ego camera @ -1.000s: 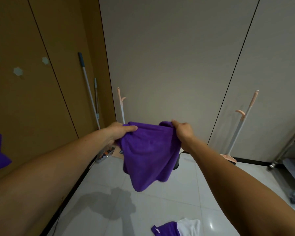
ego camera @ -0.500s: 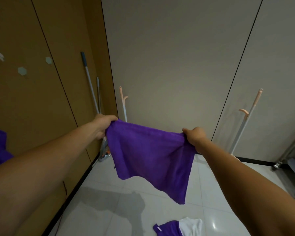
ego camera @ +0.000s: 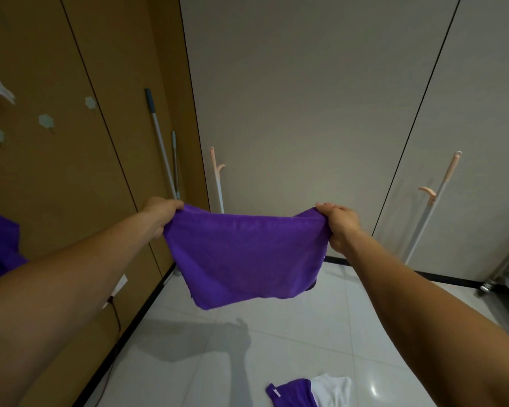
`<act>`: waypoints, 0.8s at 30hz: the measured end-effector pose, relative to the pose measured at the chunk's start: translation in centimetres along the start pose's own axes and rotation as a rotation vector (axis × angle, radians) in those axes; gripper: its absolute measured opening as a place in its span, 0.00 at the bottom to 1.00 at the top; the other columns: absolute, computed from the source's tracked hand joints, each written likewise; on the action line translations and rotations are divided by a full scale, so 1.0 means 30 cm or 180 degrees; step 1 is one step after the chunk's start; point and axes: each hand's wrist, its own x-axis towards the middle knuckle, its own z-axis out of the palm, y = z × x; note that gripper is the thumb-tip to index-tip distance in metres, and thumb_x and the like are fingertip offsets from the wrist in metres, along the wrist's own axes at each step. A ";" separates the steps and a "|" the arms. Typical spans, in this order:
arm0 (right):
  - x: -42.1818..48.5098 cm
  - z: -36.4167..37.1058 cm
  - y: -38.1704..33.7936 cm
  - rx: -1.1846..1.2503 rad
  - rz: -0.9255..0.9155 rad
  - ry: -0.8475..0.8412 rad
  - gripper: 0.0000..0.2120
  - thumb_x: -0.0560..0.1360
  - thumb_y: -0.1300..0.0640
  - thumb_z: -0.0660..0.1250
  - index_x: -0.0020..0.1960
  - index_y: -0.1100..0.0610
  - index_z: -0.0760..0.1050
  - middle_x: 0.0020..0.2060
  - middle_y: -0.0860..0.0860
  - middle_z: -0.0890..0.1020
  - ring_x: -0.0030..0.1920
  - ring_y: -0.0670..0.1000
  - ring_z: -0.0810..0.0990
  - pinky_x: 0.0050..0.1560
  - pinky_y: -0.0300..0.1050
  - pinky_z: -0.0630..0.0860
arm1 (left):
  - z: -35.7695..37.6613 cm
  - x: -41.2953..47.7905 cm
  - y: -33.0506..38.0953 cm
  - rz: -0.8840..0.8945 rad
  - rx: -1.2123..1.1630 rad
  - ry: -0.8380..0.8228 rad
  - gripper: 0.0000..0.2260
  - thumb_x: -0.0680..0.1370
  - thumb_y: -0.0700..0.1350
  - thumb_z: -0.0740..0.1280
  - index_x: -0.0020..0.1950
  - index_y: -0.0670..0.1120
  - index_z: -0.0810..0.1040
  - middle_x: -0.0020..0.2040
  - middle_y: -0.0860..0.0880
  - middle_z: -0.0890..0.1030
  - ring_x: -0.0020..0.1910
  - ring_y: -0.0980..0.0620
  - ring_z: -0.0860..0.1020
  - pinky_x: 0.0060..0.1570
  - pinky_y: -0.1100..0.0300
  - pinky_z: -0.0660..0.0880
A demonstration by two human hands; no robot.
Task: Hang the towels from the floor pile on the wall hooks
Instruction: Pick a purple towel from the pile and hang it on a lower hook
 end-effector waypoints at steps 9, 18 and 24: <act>-0.004 0.012 -0.027 0.0327 0.0061 -0.0486 0.16 0.78 0.67 0.59 0.63 0.56 0.71 0.45 0.53 0.75 0.36 0.47 0.72 0.41 0.42 0.73 | -0.068 0.007 -0.008 0.0005 0.0054 0.0192 0.04 0.73 0.38 0.68 0.39 0.42 0.77 0.32 0.45 0.78 0.25 0.51 0.75 0.19 0.63 0.70; -0.029 0.057 -0.023 -0.0025 -0.0115 -0.0937 0.14 0.76 0.65 0.66 0.60 0.62 0.77 0.43 0.50 0.80 0.41 0.46 0.76 0.48 0.42 0.72 | -0.152 -0.006 -0.078 -0.0167 0.0456 0.0137 0.09 0.74 0.38 0.70 0.52 0.36 0.78 0.47 0.40 0.79 0.36 0.49 0.76 0.32 0.58 0.72; -0.015 0.141 0.016 -0.0569 -0.0179 -0.1171 0.16 0.74 0.70 0.67 0.61 0.63 0.76 0.39 0.54 0.79 0.36 0.48 0.76 0.38 0.39 0.73 | -0.211 -0.054 -0.091 -0.0494 0.0262 0.0057 0.05 0.74 0.41 0.70 0.42 0.42 0.76 0.40 0.46 0.76 0.36 0.52 0.72 0.25 0.62 0.72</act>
